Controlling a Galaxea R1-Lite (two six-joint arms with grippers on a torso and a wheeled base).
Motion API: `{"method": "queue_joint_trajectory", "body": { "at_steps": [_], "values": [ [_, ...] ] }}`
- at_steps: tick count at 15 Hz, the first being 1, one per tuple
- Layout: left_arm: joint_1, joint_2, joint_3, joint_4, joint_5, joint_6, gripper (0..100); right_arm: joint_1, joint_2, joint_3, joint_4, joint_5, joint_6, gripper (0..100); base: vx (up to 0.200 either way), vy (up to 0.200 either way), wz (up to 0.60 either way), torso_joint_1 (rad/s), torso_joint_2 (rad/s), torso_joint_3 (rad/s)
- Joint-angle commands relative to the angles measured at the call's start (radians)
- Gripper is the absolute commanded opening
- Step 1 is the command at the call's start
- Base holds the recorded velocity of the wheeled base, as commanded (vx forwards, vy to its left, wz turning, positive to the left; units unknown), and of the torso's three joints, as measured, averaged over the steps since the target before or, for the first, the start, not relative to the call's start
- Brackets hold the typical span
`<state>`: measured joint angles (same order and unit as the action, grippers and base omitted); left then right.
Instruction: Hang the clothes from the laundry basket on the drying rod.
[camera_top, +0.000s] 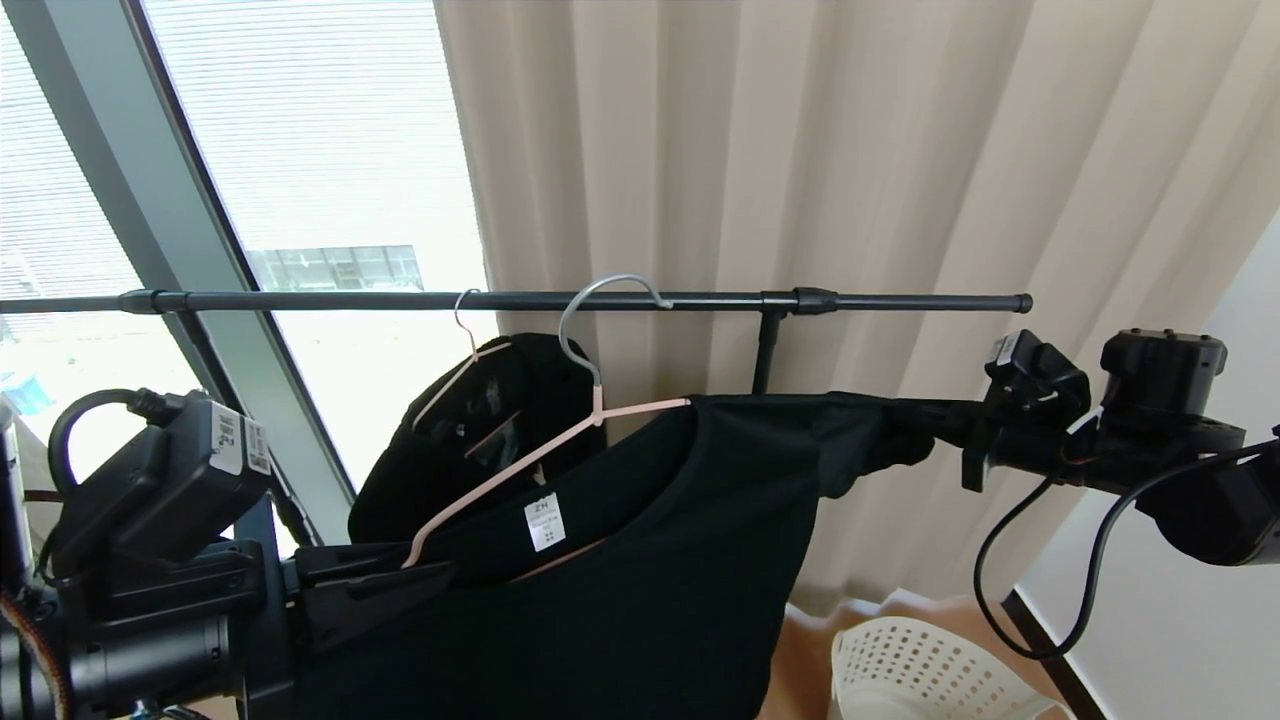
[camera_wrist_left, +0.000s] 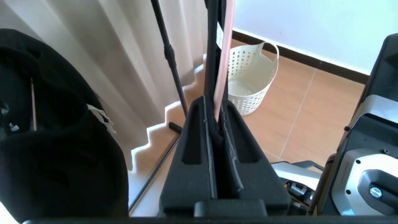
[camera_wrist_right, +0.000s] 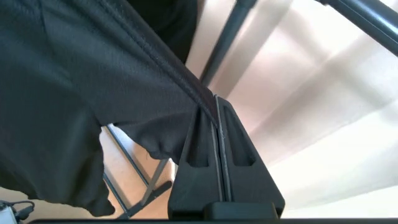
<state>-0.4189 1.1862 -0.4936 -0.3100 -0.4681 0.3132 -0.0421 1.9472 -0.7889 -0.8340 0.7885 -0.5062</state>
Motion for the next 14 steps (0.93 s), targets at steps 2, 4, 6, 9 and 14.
{"method": "queue_joint_trajectory", "body": {
  "at_steps": [2, 4, 6, 9, 14],
  "values": [
    [0.005, -0.008, 0.006, -0.001, 0.000, 0.000, 0, -0.002, 0.009, -0.001, -0.002, 0.000, 0.000, 0, 0.000, 0.000, 0.00, 0.000, 0.00, 0.000],
    [0.005, -0.007, 0.006, -0.001, 0.000, -0.002, 0, 0.002, 0.002, 0.007, 0.000, 0.000, 0.000, 0, 0.000, 0.000, 0.00, 0.000, 0.00, 0.000],
    [0.005, -0.002, 0.004, -0.001, 0.002, -0.003, 0, 0.008, -0.005, 0.017, 0.000, 0.000, 0.000, 0, 0.000, 0.000, 0.00, 0.000, 0.00, 0.000],
    [0.006, 0.004, 0.000, -0.001, 0.003, -0.014, 0, 0.011, -0.028, 0.046, -0.004, 0.000, -0.031, 100, 0.000, 0.000, 0.00, 0.000, 0.00, 0.000],
    [0.048, 0.062, -0.011, -0.003, 0.008, -0.045, 0, 0.067, -0.123, 0.117, -0.005, 0.001, -0.084, 100, 0.000, 0.000, 0.00, 0.000, 0.00, 0.000]
  ]
}}
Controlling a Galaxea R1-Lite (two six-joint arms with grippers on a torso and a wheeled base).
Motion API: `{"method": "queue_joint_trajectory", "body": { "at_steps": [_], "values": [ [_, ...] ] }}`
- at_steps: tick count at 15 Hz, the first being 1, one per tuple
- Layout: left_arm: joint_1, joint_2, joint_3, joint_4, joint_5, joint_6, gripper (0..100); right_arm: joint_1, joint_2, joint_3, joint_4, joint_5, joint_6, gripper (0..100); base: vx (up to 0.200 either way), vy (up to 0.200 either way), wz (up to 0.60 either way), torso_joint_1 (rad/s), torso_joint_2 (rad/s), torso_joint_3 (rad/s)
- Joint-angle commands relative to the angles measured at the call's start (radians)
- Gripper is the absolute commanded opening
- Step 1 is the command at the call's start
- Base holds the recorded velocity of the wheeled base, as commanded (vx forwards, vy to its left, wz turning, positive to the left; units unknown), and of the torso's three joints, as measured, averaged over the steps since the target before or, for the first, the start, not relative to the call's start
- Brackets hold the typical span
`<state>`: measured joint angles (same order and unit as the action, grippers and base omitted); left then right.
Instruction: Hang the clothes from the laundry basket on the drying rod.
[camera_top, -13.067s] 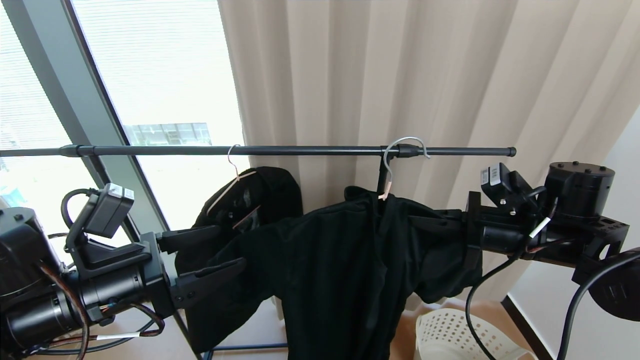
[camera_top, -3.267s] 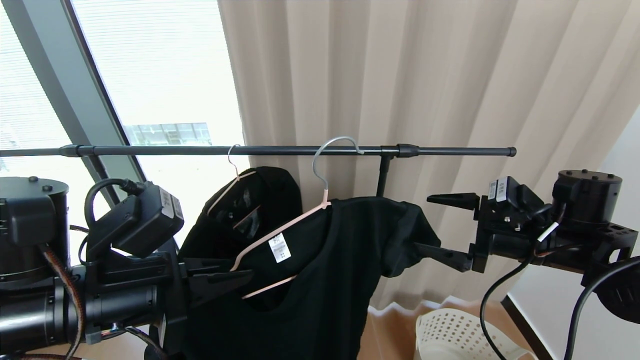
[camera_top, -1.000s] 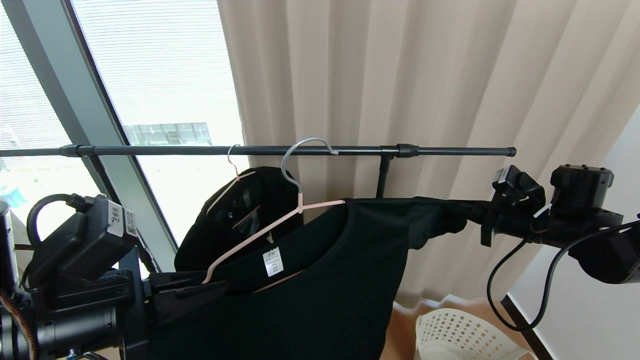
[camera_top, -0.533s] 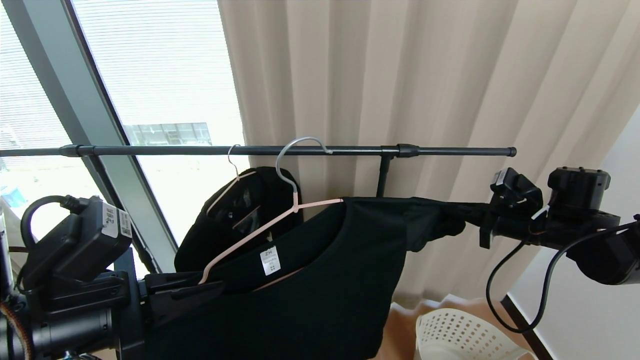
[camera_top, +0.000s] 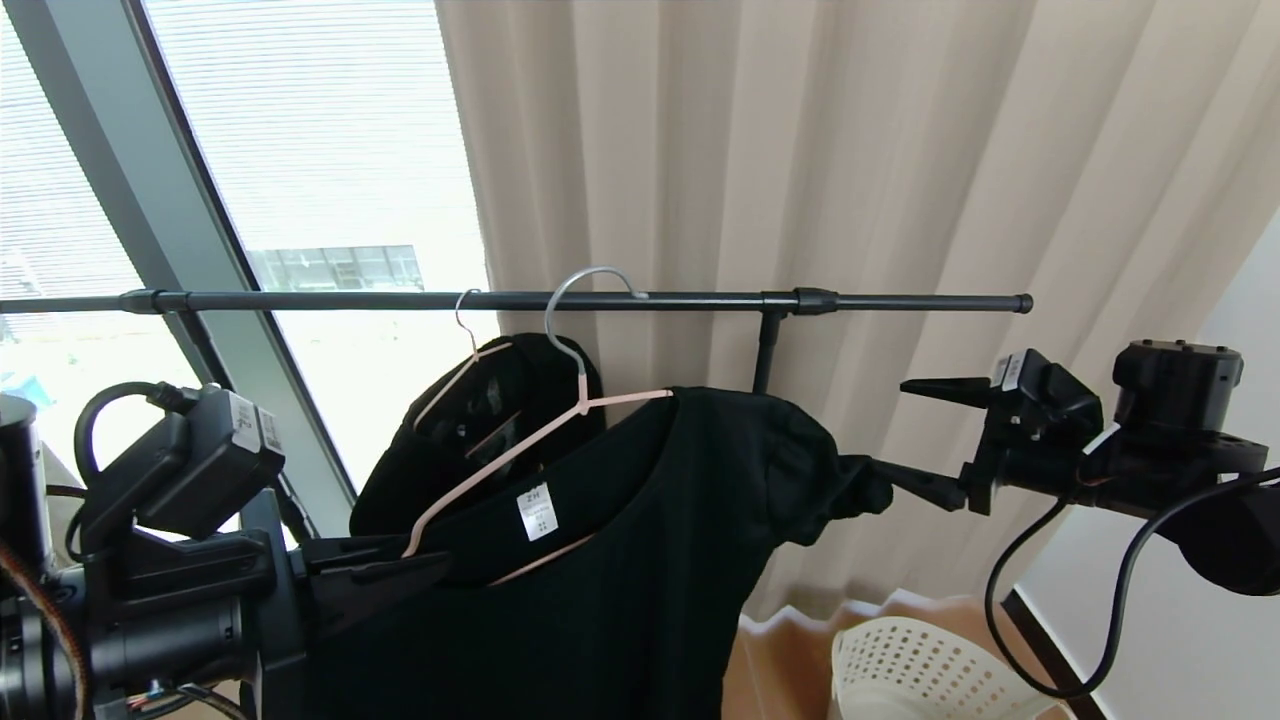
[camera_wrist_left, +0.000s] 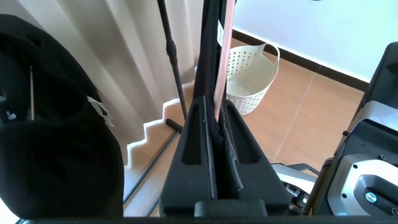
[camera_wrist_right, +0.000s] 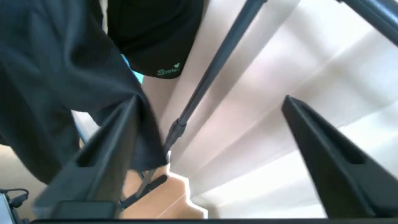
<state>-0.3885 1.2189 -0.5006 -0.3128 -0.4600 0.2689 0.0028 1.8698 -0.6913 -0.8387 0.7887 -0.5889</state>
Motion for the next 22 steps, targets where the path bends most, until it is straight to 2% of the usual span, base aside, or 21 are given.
{"method": "queue_joint_trajectory", "body": {
  "at_steps": [1, 4, 8, 10, 11, 13, 16, 19, 22],
  "values": [
    [0.025, 0.042, -0.010, 0.000, 0.000, -0.002, 0, 0.025, -0.069, 0.033, 0.000, 0.003, -0.002, 100, 0.000, 0.000, 0.00, 0.000, 0.00, 0.000],
    [0.066, 0.080, -0.030, 0.000, 0.000, -0.016, 0, 0.057, -0.127, 0.065, -0.002, 0.001, -0.002, 100, 0.000, 0.000, 0.00, 0.000, 0.00, 0.000],
    [0.071, 0.146, -0.064, 0.000, 0.015, -0.089, 0, 0.102, -0.172, 0.073, 0.003, -0.003, 0.001, 100, 0.000, 0.000, 0.00, 0.000, 0.00, 0.000],
    [0.068, 0.179, -0.084, 0.000, 0.038, -0.119, 0, 0.125, -0.179, 0.070, 0.004, -0.049, 0.011, 100, 0.000, 0.000, 0.00, 0.000, 0.00, 0.000],
    [0.068, 0.203, -0.101, 0.000, 0.053, -0.143, 0, 0.140, -0.179, 0.068, 0.001, -0.083, 0.043, 100, 0.000, 0.000, 0.00, 0.000, 0.00, 0.000],
    [0.069, 0.240, -0.124, 0.000, 0.073, -0.183, 0, 0.158, -0.182, 0.065, -0.003, -0.098, 0.090, 100, 0.000, 0.000, 0.00, 0.000, 0.00, 0.000],
    [0.065, 0.309, -0.187, 0.000, 0.146, -0.246, 0, 0.168, -0.196, 0.058, -0.002, -0.126, 0.123, 100, 0.000, 0.000, 0.00, 0.000, 0.00, 0.000],
    [0.045, 0.367, -0.248, 0.000, 0.158, -0.304, 0, 0.174, -0.196, 0.058, 0.000, -0.137, 0.126, 100, 0.000, 0.000, 0.00, 0.000, 0.00, 0.000],
    [0.010, 0.476, -0.340, 0.000, 0.262, -0.375, 0, 0.174, -0.195, 0.055, 0.000, -0.140, 0.126, 100, 0.000, 0.000, 0.00, 0.000, 0.00, 0.000]
  ]
}}
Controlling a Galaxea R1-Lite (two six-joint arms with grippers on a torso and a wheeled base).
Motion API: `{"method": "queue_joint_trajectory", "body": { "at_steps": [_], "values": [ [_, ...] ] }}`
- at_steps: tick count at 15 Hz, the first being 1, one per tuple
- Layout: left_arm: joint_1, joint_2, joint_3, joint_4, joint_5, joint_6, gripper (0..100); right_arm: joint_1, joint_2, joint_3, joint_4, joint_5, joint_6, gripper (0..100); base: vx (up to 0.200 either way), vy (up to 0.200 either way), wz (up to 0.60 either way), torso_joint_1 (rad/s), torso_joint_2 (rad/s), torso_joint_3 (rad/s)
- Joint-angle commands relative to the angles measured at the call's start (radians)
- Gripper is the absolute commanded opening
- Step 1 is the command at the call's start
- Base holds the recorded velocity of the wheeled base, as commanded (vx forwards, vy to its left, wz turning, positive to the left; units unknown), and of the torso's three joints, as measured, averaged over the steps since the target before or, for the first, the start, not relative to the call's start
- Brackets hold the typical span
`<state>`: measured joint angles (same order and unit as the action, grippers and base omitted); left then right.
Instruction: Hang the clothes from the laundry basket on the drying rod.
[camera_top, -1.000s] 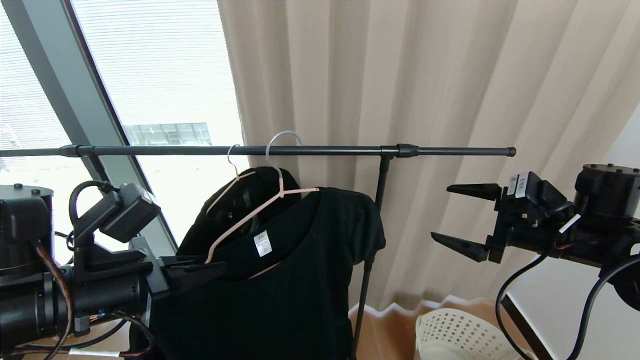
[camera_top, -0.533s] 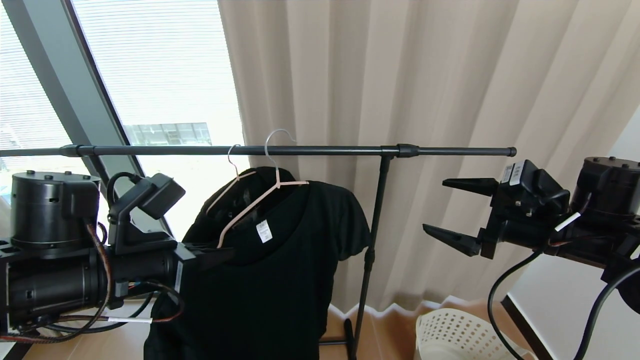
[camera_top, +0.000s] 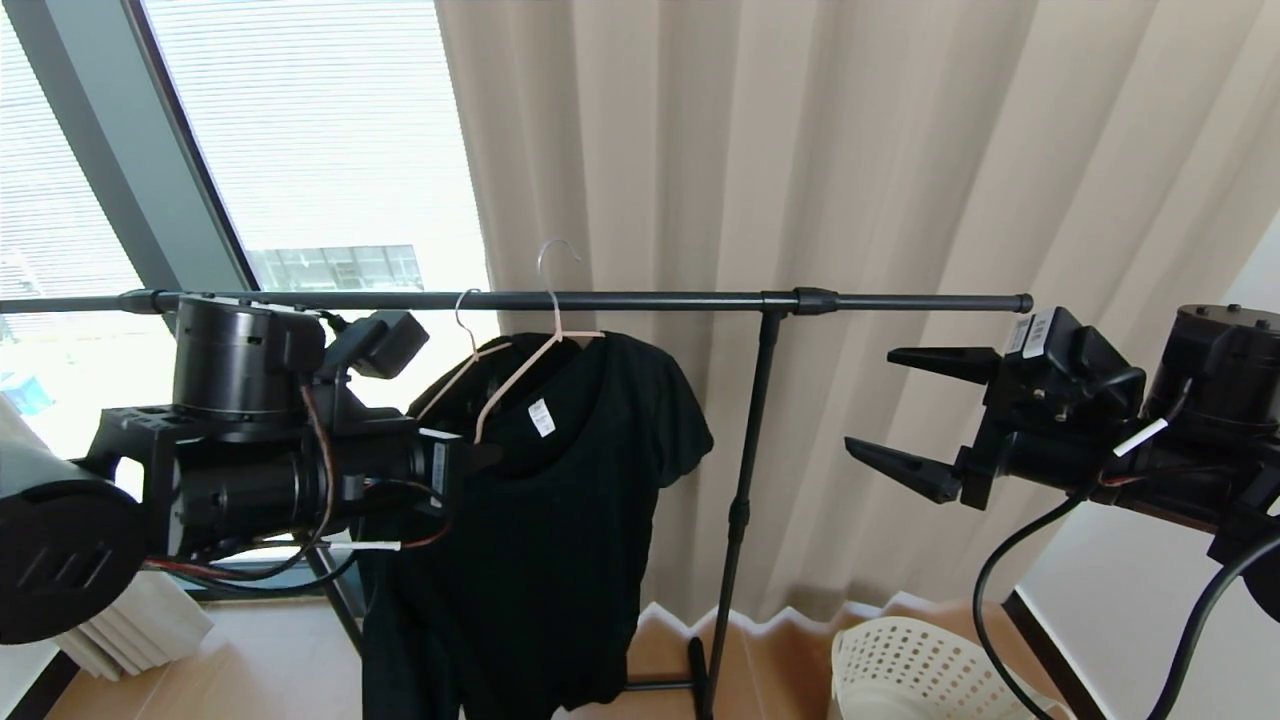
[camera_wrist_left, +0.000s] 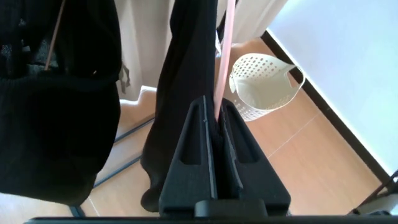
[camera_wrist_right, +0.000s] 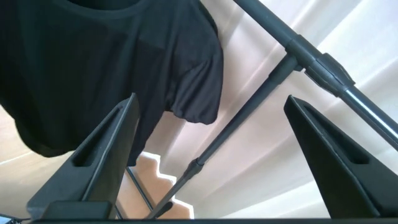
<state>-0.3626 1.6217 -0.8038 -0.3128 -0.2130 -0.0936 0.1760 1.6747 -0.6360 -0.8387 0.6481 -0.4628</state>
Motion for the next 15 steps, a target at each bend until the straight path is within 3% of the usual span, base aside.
{"method": "queue_joint_trajectory", "body": {
  "at_steps": [1, 15],
  "values": [
    [-0.027, 0.095, -0.055, 0.000, 0.032, -0.031, 0, 0.000, 0.000, -0.001, 0.000, -0.001, 0.000, 100, 0.000, 0.000, 0.00, 0.000, 0.00, 0.000],
    [-0.045, 0.277, -0.209, 0.000, 0.072, -0.055, 0, 0.000, 0.008, 0.001, -0.005, -0.002, 0.000, 100, 0.000, 0.000, 0.00, 0.000, 0.00, 0.000]
  ]
}}
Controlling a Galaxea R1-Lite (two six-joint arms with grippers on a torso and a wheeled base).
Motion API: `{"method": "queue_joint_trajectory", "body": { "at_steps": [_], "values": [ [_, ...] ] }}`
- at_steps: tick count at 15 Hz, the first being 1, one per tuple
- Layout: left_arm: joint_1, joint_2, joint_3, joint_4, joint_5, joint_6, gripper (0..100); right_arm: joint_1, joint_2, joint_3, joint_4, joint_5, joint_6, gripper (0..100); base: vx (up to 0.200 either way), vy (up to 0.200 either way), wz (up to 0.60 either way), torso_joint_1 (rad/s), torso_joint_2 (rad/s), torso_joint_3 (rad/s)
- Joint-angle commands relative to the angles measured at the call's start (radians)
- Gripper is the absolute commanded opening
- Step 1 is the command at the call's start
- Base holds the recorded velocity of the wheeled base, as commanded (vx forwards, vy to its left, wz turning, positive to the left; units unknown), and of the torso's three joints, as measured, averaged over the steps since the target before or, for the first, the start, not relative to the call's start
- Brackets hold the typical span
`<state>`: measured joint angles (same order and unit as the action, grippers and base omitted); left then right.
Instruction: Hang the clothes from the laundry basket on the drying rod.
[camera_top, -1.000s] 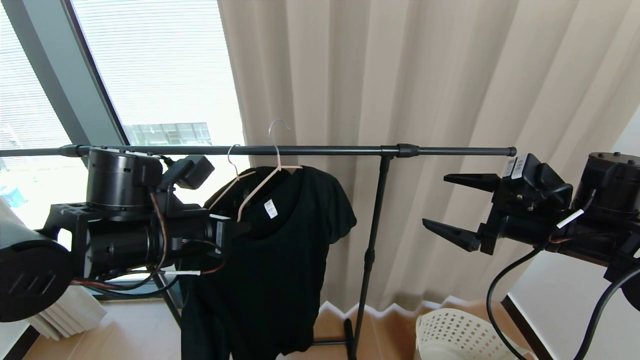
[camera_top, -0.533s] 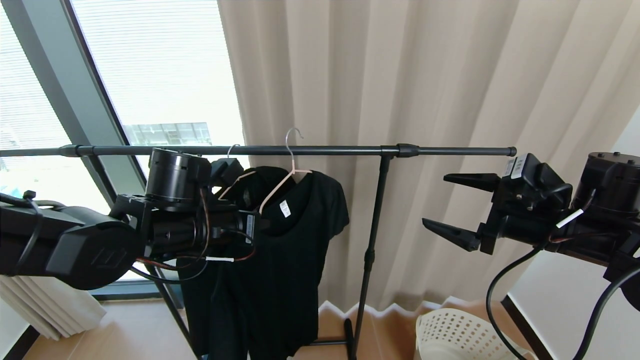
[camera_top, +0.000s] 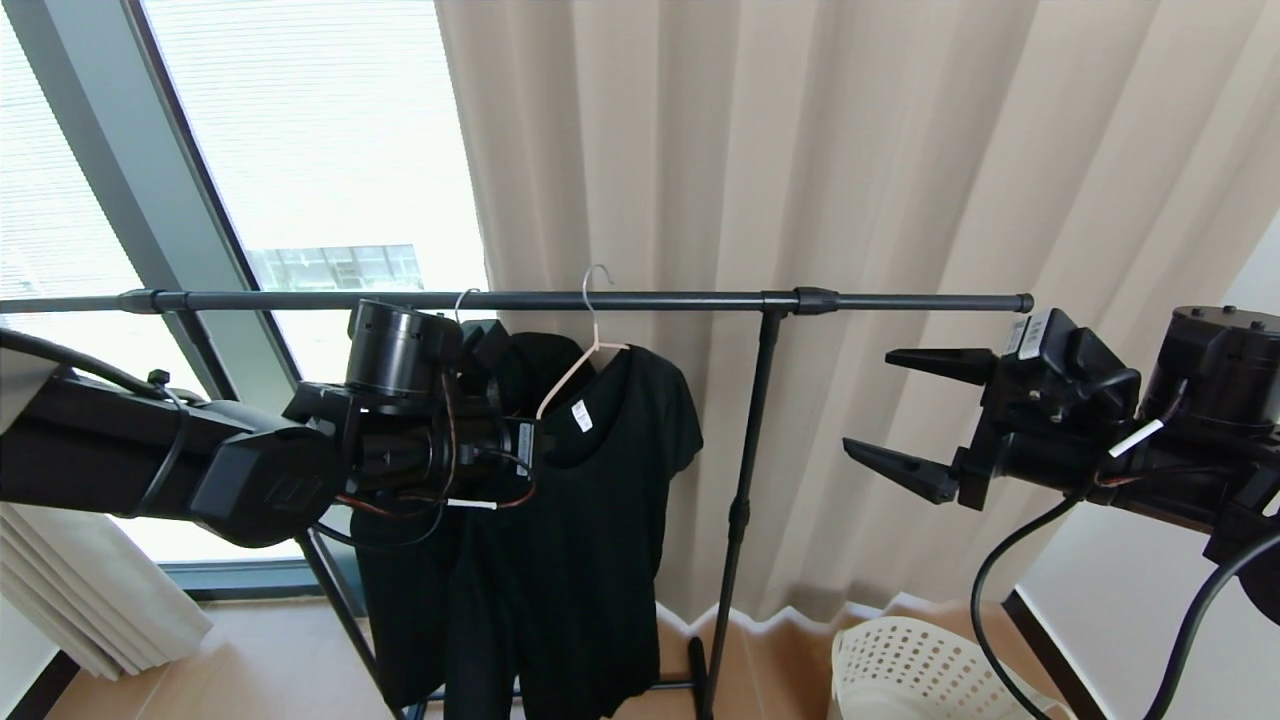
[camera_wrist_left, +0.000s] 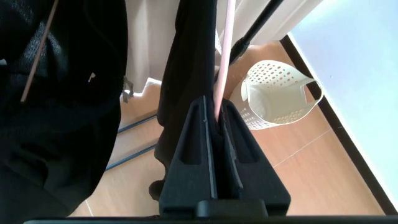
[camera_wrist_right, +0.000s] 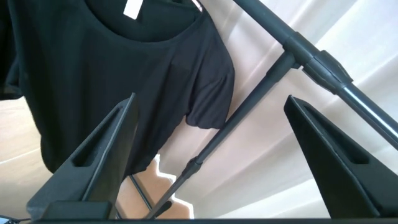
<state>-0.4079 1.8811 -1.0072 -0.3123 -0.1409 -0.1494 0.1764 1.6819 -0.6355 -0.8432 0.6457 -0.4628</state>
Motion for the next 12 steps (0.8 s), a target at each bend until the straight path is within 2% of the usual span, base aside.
{"method": "queue_joint_trajectory", "body": {
  "at_steps": [1, 7, 12],
  "values": [
    [0.001, 0.020, -0.011, -0.001, 0.000, 0.001, 0, 0.000, 0.004, -0.001, 0.000, 0.000, 0.000, 100, 0.000, 0.000, 0.00, 0.000, 0.00, 0.000],
    [0.009, 0.072, -0.059, 0.001, 0.000, -0.001, 0, -0.002, 0.007, -0.004, 0.001, -0.005, 0.000, 100, 0.000, 0.000, 0.00, 0.000, 0.00, 0.000],
    [0.011, 0.089, -0.057, 0.001, 0.000, 0.001, 0, -0.003, 0.015, -0.006, 0.000, -0.006, 0.000, 100, 0.000, 0.000, 0.00, 0.000, 0.00, 0.000]
  ]
}}
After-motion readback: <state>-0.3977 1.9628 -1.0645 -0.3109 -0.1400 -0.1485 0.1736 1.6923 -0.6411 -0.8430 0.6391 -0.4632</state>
